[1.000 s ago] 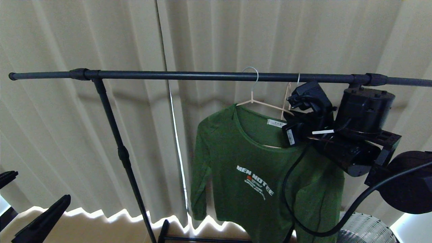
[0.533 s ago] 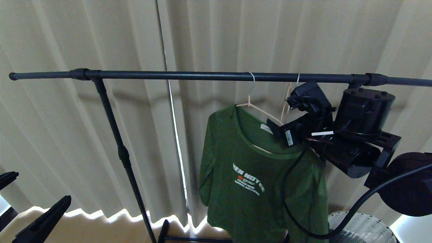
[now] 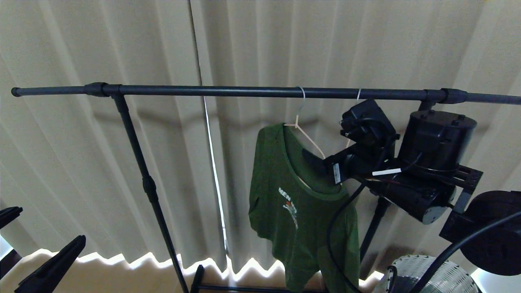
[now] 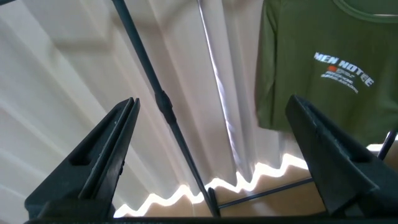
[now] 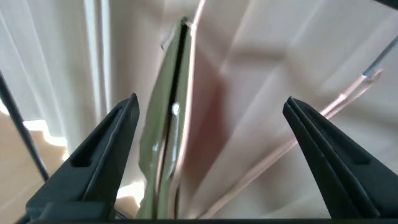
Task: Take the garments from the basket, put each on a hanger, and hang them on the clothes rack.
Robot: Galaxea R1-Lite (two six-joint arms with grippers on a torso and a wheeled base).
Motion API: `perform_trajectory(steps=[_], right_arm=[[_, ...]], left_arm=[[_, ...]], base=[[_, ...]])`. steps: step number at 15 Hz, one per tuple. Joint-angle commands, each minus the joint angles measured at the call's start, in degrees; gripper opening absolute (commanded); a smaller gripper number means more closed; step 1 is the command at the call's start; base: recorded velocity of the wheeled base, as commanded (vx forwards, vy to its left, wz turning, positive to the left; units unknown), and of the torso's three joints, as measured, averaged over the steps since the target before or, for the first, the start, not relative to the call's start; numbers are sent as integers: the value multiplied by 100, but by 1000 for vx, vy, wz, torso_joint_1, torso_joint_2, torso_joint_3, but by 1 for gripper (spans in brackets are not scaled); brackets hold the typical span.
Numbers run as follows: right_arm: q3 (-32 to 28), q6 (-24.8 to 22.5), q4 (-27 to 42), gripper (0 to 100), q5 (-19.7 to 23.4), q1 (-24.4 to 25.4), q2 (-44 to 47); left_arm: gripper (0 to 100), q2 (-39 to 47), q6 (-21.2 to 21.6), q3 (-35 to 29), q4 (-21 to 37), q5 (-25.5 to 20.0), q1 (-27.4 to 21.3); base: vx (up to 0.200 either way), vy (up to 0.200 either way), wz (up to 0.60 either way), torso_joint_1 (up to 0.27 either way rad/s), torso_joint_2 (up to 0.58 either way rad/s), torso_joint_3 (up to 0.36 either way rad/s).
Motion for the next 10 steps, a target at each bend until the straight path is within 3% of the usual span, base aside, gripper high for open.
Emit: perform_trajectory(steps=[1, 3, 4, 8, 10], right_arm=[[213, 36, -308, 100, 2, 16, -192], [380, 36, -484, 100, 2, 16, -333], [811, 36, -616, 100, -25, -54, -825], [1268, 36, -607, 100, -25, -520, -1625], [2059, 36, -607, 100, -16, -1469, -2249]], left_arm=[[100, 31, -5, 0, -3, 4, 2], [100, 31, -5, -9, -3, 13, 20], [100, 5, -14, -18, -3, 22, 20], [100, -83, -40, -9, -12, 40, 28], [100, -311, -40, 211, -3, 57, 398]], base=[[0, 0, 0, 0, 0, 0], [0, 0, 0, 0, 0, 0], [0, 0, 0, 0, 0, 0], [0, 0, 0, 0, 0, 0], [-100, 0, 0, 4, 4, 1]])
